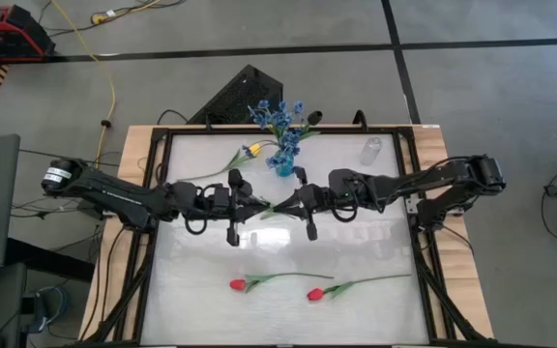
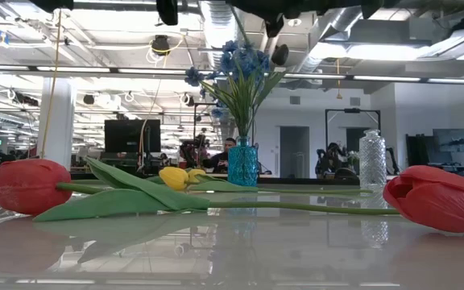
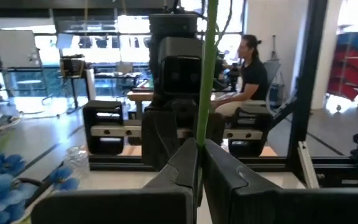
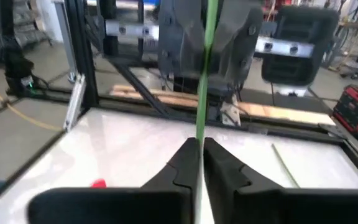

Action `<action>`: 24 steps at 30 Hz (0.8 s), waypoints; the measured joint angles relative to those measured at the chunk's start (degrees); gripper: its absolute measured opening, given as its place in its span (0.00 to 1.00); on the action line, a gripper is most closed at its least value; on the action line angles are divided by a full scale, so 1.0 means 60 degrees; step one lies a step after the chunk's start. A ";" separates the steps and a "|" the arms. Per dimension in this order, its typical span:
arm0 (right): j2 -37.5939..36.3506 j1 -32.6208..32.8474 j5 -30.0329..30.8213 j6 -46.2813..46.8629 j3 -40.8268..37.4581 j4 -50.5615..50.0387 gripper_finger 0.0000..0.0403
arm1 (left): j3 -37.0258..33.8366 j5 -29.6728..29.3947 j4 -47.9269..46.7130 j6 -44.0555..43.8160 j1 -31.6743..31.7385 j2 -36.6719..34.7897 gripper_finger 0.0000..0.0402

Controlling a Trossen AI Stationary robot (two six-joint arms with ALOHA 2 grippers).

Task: Sort flowers into vase by color
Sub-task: Put the black flower into the blue vase

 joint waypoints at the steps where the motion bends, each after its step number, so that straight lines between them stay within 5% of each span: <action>1: -0.0073 0.0000 0.0005 -0.0055 0.0000 -0.0201 0.15 | 0.0000 -0.0034 -0.0084 -0.0036 -0.0004 -0.0061 0.00; 8: -0.0832 -0.0116 0.0018 -0.0330 0.0007 -0.1635 0.33 | -0.0004 -0.0535 -0.0815 0.0106 -0.0007 -0.0734 0.00; 14: -0.1758 -0.0487 0.0030 0.0025 -0.0004 -0.4650 0.42 | -0.0004 -0.2697 -0.1007 0.0832 0.0001 -0.1059 0.00; 18: -0.2232 -0.0667 0.0038 0.0319 -0.0703 -0.4928 0.42 | -0.0067 -0.3793 -0.0979 0.1229 0.0388 -0.0986 0.00; 24: -0.2873 -0.0886 0.0034 0.0571 -0.1944 -0.3996 0.38 | -0.0366 -0.2853 -0.0151 0.0843 0.1756 -0.0795 0.00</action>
